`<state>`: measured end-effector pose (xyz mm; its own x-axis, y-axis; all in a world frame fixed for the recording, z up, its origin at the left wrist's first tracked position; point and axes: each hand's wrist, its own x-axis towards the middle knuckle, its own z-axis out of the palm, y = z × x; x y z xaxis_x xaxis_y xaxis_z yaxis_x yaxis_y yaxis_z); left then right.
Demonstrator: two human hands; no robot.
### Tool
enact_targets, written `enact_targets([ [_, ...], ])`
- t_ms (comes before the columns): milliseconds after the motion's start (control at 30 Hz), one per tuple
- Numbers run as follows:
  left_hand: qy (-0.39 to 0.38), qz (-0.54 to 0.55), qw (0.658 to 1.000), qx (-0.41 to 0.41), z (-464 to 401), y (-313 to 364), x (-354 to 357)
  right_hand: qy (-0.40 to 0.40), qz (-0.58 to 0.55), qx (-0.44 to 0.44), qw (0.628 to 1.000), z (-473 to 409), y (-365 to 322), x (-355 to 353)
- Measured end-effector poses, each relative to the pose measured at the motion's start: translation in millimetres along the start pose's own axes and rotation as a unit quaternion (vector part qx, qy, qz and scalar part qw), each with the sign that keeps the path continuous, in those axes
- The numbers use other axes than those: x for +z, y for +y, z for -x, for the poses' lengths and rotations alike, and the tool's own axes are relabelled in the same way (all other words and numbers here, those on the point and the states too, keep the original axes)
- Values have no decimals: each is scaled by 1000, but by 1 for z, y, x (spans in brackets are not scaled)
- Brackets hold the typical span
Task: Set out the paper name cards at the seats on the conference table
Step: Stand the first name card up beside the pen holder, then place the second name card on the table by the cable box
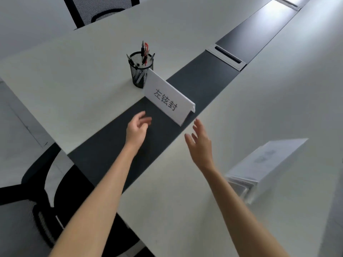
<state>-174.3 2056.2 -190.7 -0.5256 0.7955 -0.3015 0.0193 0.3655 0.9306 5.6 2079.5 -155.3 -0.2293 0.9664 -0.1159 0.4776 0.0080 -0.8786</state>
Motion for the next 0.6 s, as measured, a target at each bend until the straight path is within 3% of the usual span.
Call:
enact_targets([
  [200, -16, 3, 1000, -22, 170, -33, 26, 14, -27, -91, 995, 99, 9, -93],
  [433, -22, -23, 999, 25, 272, -10, 98, 180, -20, -122, 976, 101, 40, -231],
  [500, -15, -29, 998, 59, 276, 2, 121, 156, 22, -114, 981, 83, 54, -257],
  [600, 5, -42, 995, 96, 275, 18, 157, 44, 118, -82, 989, 45, 82, -288],
])
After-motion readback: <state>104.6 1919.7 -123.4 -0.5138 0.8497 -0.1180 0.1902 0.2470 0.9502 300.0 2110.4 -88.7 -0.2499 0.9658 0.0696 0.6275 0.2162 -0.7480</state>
